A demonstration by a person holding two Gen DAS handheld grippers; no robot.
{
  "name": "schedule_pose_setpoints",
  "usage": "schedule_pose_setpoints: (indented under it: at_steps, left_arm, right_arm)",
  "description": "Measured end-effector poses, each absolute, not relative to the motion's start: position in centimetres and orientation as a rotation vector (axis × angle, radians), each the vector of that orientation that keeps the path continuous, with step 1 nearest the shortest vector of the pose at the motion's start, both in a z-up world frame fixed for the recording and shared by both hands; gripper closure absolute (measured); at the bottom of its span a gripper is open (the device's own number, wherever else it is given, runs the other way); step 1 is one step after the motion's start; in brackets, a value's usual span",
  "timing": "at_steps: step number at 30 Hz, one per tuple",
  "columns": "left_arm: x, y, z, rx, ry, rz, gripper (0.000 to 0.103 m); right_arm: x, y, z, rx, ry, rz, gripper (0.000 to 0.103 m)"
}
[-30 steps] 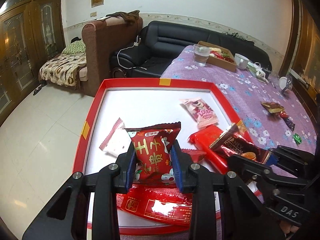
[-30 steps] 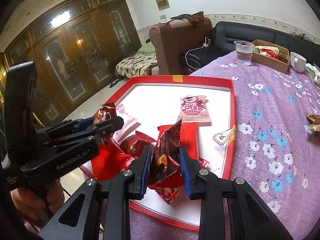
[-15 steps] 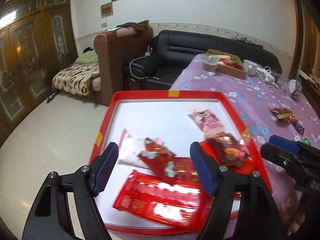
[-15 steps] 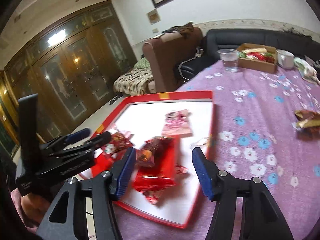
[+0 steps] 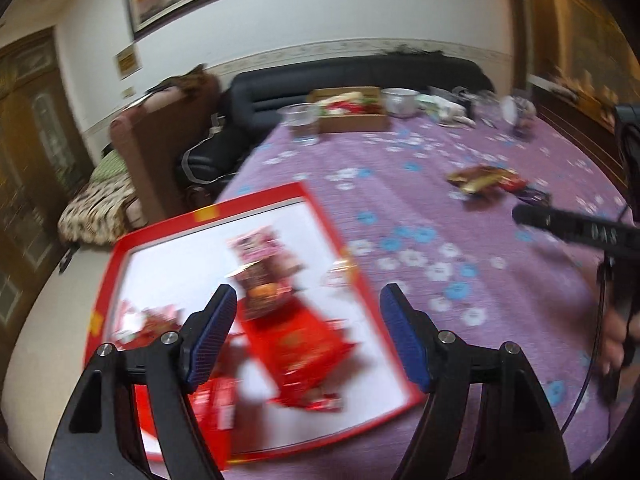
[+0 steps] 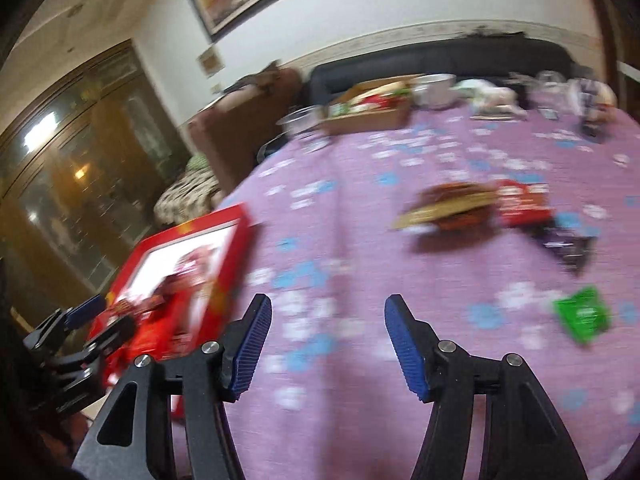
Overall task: Organize snacks
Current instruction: 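Move both grippers back over the remaining snacks, then grasp the green packet with the right gripper while the left gripper grasps the gold-brown packet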
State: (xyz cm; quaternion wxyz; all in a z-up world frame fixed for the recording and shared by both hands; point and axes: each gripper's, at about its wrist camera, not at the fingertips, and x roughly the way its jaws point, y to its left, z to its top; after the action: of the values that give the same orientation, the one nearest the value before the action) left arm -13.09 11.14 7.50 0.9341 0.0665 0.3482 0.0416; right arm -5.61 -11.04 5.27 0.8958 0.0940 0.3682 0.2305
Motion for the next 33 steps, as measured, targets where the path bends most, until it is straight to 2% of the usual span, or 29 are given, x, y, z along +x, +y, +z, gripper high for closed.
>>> schedule_pose_setpoints:
  at_steps: [7,11,20,27,28,31,33]
  left_arm:
    - [-12.1,5.5,7.5,0.195,0.748,-0.073,0.029]
    - [-11.9,3.0,7.3,0.242,0.763,-0.128,0.029]
    - [-11.8,0.2,6.7,0.327,0.790,-0.164,0.029]
    - [-8.7,0.1,7.5,0.350,0.777,-0.146,0.029]
    - [-8.3,0.1,7.6,0.349,0.773,-0.146,0.029]
    - [-6.3,0.0,7.9,0.343,0.778,-0.134,0.029]
    - [-4.9,-0.1,7.9,0.328,0.784,-0.142,0.029]
  right_arm:
    - [-4.9,-21.5,4.5,0.219,0.769,0.268,0.041]
    - [-4.2,-24.2,3.6,0.192,0.811,0.224,0.039]
    - [-3.4,-22.4,2.3,0.060,0.870,0.249,0.040]
    - [-2.1,-21.6,1.3,0.023,0.906,0.241,0.042]
    - [-1.9,-21.5,1.3,0.019,0.907,0.244,0.043]
    - [-1.8,-21.1,1.2,-0.017,0.884,0.220,0.060]
    - [-1.9,-21.0,1.1,-0.043,0.872,0.214,0.063]
